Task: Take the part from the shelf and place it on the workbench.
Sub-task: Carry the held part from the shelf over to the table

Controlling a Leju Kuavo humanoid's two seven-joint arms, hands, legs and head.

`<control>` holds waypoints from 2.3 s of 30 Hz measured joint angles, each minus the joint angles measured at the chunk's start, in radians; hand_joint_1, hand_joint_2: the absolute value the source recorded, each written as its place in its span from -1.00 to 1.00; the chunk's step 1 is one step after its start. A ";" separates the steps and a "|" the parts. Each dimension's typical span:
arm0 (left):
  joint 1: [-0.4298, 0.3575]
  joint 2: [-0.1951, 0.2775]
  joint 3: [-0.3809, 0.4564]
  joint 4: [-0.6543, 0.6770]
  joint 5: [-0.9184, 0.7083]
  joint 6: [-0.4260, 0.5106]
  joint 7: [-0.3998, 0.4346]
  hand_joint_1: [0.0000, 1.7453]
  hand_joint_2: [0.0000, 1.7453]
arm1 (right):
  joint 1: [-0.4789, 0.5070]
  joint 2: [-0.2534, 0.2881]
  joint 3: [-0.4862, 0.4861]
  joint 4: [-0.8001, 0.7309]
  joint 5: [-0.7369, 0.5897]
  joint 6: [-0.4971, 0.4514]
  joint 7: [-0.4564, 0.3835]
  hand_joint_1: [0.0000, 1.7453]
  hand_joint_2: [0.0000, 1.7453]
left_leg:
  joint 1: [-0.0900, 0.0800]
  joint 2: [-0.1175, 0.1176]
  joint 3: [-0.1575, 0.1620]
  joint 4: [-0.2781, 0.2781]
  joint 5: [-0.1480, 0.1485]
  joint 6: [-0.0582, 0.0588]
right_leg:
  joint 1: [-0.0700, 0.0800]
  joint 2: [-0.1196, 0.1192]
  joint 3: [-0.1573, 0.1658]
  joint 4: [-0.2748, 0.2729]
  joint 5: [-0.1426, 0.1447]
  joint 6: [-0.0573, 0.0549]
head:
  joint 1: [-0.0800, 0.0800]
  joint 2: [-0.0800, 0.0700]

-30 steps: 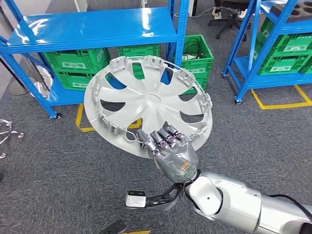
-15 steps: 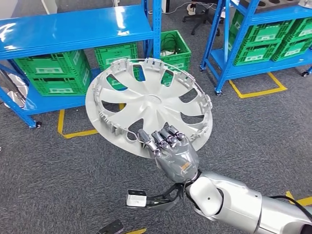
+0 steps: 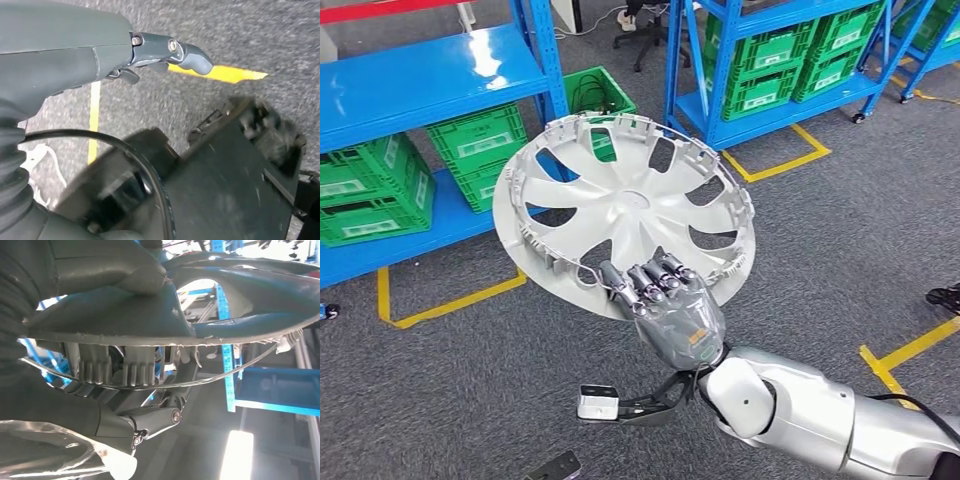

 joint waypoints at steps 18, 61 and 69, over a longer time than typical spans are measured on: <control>0.004 -0.006 0.000 0.000 -0.002 0.000 -0.005 -1.00 1.00 | -0.010 0.001 0.001 0.005 0.000 0.000 0.000 1.00 1.00 | -0.019 0.163 0.042 -0.050 -0.024 0.021 | 0.027 -0.156 -0.015 -0.006 0.008 0.001 | 0.014 0.000; 0.005 0.004 0.006 -0.002 -0.021 0.001 -0.030 -1.00 1.00 | -0.011 0.021 0.006 0.031 0.000 0.000 0.000 1.00 1.00 | 0.000 -0.007 0.000 0.000 -0.003 -0.003 | 0.002 -0.002 0.004 0.001 0.001 -0.001 | 0.010 0.000; 0.004 0.004 0.007 -0.002 -0.025 0.006 -0.038 -1.00 1.00 | -0.012 0.023 0.003 0.035 0.000 0.000 0.000 1.00 1.00 | -0.002 0.044 0.018 -0.045 -0.005 0.036 | -0.003 -0.075 -0.112 0.169 -0.072 0.038 | 0.022 0.000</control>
